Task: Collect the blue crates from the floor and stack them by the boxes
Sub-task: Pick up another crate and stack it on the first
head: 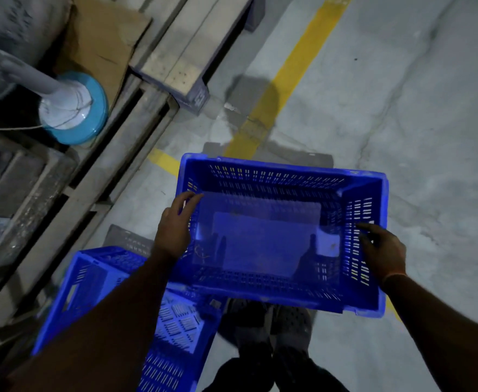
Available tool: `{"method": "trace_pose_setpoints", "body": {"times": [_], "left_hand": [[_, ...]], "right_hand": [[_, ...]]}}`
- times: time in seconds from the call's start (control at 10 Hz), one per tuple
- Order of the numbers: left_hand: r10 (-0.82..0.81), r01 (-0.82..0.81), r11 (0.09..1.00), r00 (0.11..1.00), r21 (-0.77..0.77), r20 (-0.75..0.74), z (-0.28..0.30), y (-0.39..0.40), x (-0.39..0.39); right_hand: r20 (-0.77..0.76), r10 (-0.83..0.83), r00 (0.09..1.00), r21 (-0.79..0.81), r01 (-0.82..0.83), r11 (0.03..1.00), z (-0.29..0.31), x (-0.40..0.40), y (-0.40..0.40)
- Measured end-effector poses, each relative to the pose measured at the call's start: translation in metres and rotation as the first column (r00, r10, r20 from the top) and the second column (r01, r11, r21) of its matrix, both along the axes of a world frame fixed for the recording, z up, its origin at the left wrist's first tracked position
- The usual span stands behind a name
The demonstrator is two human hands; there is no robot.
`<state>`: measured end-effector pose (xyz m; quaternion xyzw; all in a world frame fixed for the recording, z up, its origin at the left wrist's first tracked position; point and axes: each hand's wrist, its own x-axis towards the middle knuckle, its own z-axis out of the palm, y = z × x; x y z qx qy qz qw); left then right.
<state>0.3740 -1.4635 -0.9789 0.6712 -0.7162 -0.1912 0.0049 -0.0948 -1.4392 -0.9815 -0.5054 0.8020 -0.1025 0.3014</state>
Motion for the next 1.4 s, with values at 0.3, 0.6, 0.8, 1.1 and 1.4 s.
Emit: {"method": "trace_pose_setpoints", "body": {"times": [0.3, 0.6, 0.8, 1.1, 1.4], "left_hand": [[0.147, -0.145, 0.989, 0.981, 0.021, -0.128, 0.226, 0.068, -0.042], [0.400, -0.397, 0.915, 0.882, 0.065, -0.250, 0.370, 0.100, -0.069], [0.229, -0.214, 0.972, 0.953, 0.095, -0.200, 0.407, 0.109, -0.071], [-0.213, 0.221, 0.972, 0.973, 0.080, -0.092, 0.428, 0.132, -0.083], [-0.498, 0.504, 0.864, 0.856, 0.011, -0.140, 0.442, 0.218, -0.157]], "right_hand": [[0.007, -0.042, 0.999, 0.009, 0.041, 0.999, 0.214, -0.034, 0.045], [0.096, -0.094, 0.991, -0.081, 0.102, 0.992, 0.363, -0.056, 0.114], [0.077, -0.202, 0.976, -0.110, 0.209, 0.972, 0.400, -0.049, 0.180], [0.059, -0.469, 0.881, -0.063, 0.472, 0.879, 0.431, -0.019, 0.346], [0.062, -0.761, 0.645, -0.057, 0.764, 0.643, 0.436, 0.028, 0.557]]}}
